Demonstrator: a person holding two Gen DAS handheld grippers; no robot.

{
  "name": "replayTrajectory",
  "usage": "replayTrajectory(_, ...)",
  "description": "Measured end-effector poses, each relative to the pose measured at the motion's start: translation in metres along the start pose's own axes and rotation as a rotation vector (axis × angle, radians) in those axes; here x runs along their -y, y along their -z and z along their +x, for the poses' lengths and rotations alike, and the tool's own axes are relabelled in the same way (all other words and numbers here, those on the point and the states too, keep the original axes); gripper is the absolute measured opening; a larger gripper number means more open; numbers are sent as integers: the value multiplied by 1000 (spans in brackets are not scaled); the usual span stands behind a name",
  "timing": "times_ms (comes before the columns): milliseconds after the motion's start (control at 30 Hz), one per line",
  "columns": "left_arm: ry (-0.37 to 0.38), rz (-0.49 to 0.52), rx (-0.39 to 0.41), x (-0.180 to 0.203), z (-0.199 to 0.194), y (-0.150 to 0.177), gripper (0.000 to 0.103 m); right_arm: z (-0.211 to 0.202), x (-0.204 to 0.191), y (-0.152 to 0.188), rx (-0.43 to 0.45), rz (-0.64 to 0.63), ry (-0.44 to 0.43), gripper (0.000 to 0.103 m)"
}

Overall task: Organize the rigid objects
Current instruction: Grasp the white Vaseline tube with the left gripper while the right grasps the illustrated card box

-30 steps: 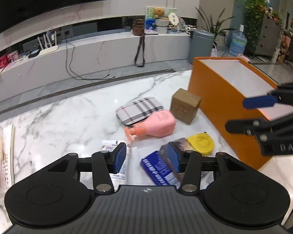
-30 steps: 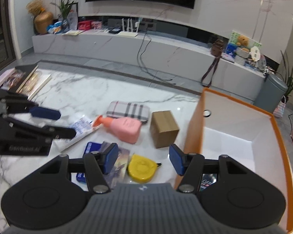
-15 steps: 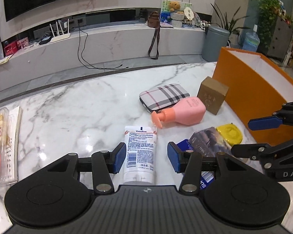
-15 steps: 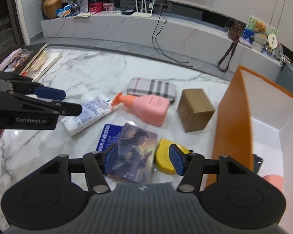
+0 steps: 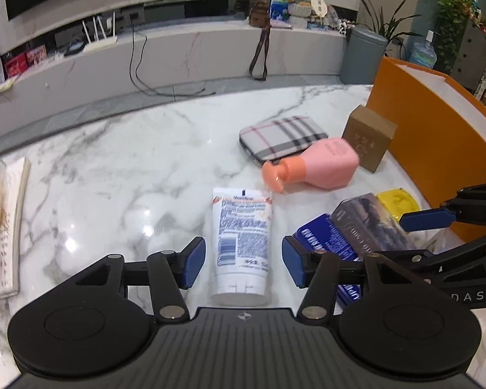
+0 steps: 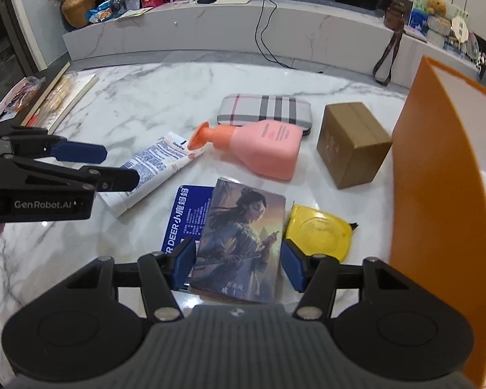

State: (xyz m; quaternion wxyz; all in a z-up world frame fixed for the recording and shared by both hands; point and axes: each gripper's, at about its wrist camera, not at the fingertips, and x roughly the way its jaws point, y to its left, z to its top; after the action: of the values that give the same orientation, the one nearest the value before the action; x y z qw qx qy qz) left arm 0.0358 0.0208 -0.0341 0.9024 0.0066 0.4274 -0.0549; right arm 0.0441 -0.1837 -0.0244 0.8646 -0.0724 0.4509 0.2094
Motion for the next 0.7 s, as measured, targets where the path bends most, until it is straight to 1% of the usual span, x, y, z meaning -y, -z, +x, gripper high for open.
replayTrajectory(133, -10, 3, -10, -4, 7, 1, 63, 7, -1, -1, 1, 7, -2, 63)
replayTrajectory(400, 8, -14, -20, -7, 16, 1, 64, 19, -1, -4, 10, 24, -1, 63)
replayTrajectory(567, 6, 4, -44, -4, 25, 6, 64, 24, 3, -8, 25, 62, -9, 63)
replayTrajectory(700, -9, 24, -27, -2, 27, 8, 66, 28, 7, -11, 40, 100, -15, 62)
